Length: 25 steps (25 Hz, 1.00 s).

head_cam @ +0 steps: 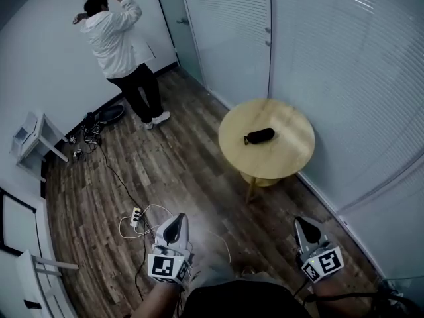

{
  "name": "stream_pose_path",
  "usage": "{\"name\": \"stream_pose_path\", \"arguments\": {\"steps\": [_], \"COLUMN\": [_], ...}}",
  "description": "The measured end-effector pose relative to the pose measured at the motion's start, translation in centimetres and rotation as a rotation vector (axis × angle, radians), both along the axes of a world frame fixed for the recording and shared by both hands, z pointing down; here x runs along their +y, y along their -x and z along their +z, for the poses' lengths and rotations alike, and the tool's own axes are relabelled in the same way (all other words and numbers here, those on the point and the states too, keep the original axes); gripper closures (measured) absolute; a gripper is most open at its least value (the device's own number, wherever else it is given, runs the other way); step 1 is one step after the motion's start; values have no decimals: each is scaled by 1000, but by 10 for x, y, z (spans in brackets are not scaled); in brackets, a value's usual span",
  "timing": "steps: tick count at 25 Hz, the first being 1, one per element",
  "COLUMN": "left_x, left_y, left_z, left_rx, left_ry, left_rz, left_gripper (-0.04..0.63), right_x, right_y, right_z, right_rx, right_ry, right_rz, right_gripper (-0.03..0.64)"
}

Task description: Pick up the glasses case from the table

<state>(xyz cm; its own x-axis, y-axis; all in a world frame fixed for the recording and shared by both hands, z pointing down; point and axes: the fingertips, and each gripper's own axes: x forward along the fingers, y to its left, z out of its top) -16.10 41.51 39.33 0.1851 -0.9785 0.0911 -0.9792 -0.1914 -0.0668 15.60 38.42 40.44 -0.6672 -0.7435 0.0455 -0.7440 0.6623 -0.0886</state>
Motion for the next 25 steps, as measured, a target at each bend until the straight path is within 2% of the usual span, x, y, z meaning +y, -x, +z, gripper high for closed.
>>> {"name": "stream_pose_path", "arguments": {"steps": [4,8,14,21,25], "left_x": [-29,-82,-193,-325,-387], "left_y": [-5,-3,18,60,67], "left_z": [6,21,14,3,7], "left_rx": [26,50,63,37,27], "left_ry": [27,31,-2,10,12], "left_rz": [11,47,131,228,319], "left_gripper": [591,591,591,591,591], "right_x": [-28,-69,-158,-271,-322], "right_y": [6,14,43,93,113], "right_z": [7,17,11,4,1], "right_rx": [-11,9,27,32,53], "right_ry": [20,30,36,53,64], "right_rz": [3,17,44,124,172], "right_gripper": [611,611,611,611,611]}}
